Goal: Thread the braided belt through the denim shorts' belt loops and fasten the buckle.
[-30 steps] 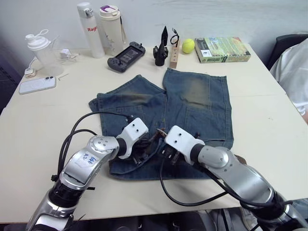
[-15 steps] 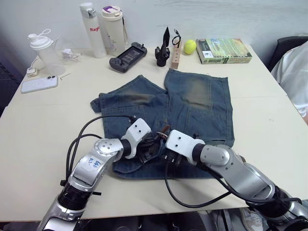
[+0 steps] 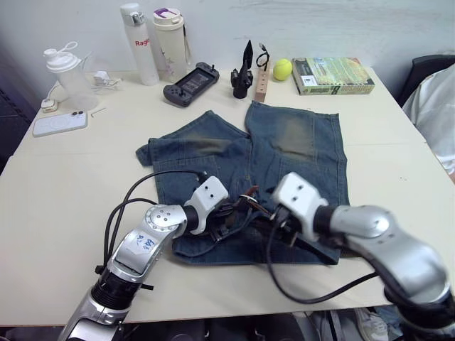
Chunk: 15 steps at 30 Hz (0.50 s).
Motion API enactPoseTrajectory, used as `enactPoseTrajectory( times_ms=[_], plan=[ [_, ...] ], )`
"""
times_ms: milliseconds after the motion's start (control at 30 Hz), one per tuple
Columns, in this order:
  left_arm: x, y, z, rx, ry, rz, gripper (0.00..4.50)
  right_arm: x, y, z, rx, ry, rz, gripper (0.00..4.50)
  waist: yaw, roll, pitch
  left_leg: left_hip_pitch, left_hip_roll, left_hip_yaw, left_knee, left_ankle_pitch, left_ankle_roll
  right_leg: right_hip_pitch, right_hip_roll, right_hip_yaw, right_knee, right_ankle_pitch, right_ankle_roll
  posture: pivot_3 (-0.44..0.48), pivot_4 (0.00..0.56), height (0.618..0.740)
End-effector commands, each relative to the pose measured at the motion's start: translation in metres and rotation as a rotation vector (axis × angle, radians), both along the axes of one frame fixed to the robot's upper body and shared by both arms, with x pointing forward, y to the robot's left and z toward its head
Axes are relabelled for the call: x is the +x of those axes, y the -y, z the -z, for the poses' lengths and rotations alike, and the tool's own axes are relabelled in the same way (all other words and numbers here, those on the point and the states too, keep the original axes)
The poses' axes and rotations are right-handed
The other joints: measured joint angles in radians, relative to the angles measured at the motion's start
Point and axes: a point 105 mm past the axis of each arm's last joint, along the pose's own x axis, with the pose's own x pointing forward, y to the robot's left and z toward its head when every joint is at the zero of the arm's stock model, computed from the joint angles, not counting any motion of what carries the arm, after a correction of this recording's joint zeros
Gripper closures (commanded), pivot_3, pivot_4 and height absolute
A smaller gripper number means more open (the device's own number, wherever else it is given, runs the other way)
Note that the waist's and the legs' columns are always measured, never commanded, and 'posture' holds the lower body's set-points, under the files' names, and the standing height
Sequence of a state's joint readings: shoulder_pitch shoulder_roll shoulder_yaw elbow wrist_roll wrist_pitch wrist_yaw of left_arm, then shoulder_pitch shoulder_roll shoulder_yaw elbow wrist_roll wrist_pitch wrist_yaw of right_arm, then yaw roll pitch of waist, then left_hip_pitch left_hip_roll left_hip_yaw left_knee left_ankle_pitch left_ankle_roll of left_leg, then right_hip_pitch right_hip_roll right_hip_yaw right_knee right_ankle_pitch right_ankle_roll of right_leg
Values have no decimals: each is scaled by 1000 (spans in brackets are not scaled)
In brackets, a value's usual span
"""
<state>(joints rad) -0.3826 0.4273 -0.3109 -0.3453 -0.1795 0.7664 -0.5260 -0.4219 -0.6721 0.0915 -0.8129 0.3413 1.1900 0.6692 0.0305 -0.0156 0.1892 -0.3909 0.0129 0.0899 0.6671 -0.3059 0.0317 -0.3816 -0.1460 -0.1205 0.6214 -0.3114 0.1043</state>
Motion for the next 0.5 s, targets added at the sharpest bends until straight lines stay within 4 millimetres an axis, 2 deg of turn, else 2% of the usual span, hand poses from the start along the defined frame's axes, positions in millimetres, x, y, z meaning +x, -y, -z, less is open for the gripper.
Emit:
enactPoseTrajectory(
  times_ms=[33,100,167,267,333,500],
  plan=[
    [-6,9,8,13,-24,44,4500,-2,2,-30,65,29,-48,38,-1,0,0,0,0,0,0,0,0,0,0,0,0,0,0,0,150,717],
    [-5,9,8,16,-22,46,4500,7,4,-41,48,95,-50,38,-2,0,0,0,0,0,0,0,0,0,0,0,0,0,0,0,150,717],
    [-6,10,8,19,-18,50,4500,23,7,-45,-85,238,-70,38,-1,0,0,0,-1,0,0,0,0,0,-1,0,0,0,0,0,150,717],
    [-6,10,8,24,-13,53,4500,43,7,-35,-339,441,-169,38,-3,0,0,0,-2,1,0,-1,1,0,-1,0,-2,1,1,0,150,717],
    [-6,10,8,28,-11,55,4500,54,5,-26,-447,521,-239,38,-5,0,0,1,-2,3,0,-1,1,0,0,-2,-2,1,3,0,150,717],
    [-6,10,9,37,-4,59,4500,61,-3,-4,-544,576,-392,38,-4,0,0,0,-2,3,0,1,2,1,1,-8,-1,2,3,0,150,717]
  ],
)
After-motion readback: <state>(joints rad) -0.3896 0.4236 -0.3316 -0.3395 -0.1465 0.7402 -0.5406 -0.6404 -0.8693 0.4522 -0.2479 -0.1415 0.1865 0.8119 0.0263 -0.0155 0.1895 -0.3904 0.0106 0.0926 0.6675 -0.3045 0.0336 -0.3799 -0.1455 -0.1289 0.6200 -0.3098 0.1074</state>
